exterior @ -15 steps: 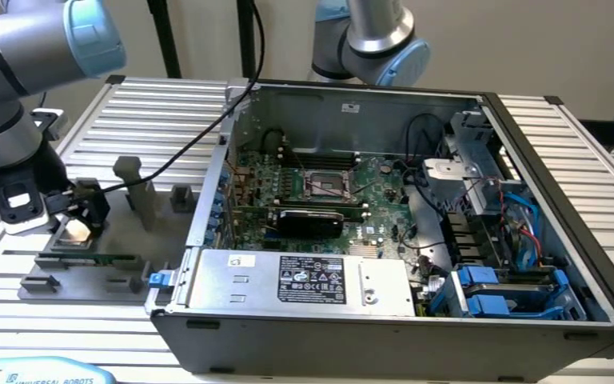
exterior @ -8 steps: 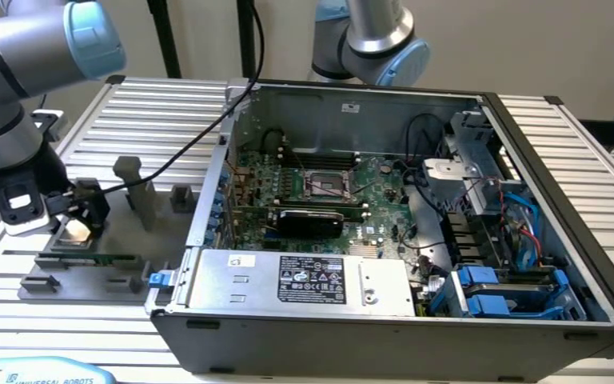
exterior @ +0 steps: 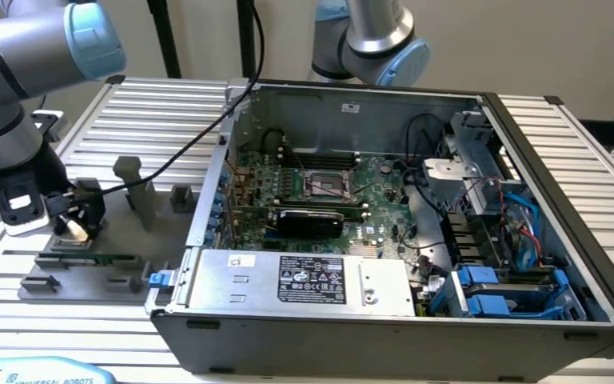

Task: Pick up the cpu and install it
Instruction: 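Pick up the cpu and move it towards the insertion slot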

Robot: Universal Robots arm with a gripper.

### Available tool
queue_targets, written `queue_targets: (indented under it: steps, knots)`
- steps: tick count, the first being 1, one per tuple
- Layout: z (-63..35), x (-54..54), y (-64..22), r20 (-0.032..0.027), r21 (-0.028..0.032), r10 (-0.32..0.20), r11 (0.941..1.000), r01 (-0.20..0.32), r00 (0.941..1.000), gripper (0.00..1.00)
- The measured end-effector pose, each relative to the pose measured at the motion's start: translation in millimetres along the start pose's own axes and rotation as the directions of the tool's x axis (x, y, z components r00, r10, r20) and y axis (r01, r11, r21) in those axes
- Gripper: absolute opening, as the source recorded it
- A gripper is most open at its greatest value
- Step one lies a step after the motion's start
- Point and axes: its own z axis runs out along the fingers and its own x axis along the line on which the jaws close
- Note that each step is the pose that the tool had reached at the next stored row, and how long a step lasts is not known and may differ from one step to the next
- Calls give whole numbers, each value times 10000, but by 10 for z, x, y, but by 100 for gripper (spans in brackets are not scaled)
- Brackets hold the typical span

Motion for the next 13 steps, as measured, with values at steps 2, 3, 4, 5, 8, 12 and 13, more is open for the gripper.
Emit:
queue_targets:
  steps: [2, 3, 4, 5, 8, 12, 13]
  knots:
    - [1, 0, 0, -4, -1, 0, 10000, 0, 10000, 58]
    - [1, 0, 0, -5, -1, 1, 10000, -1, 10000, 58]
    - [2, 0, 0, -5, -1, 0, 10000, 0, 10000, 58]
    - [2, 0, 0, -7, -1, 0, 10000, 0, 10000, 58]
    - [2, -1, 0, -15, -1, 0, 10000, 0, 10000, 55]
    - [2, 0, 0, -18, -1, 1, 10000, -1, 10000, 55]
    - [2, 0, 0, -18, -1, 1, 10000, -1, 10000, 55]
